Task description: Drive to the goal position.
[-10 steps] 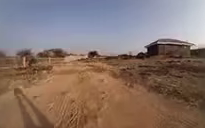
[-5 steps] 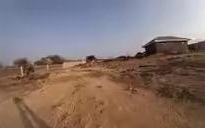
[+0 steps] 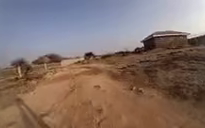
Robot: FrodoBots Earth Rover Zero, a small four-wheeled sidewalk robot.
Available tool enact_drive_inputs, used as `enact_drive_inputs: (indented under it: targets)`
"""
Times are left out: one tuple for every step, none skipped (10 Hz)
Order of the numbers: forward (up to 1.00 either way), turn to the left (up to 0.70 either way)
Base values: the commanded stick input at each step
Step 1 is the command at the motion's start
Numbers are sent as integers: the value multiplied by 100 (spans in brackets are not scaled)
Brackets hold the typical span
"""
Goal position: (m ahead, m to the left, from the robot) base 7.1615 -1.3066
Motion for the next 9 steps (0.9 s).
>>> enact_drive_inputs:
  targets:
    - [70, 0]
    - [70, 0]
    - [70, 0]
    - [70, 0]
    - [70, 0]
    - [70, 0]
    - [70, 0]
    - [70, 0]
    - [70, 0]
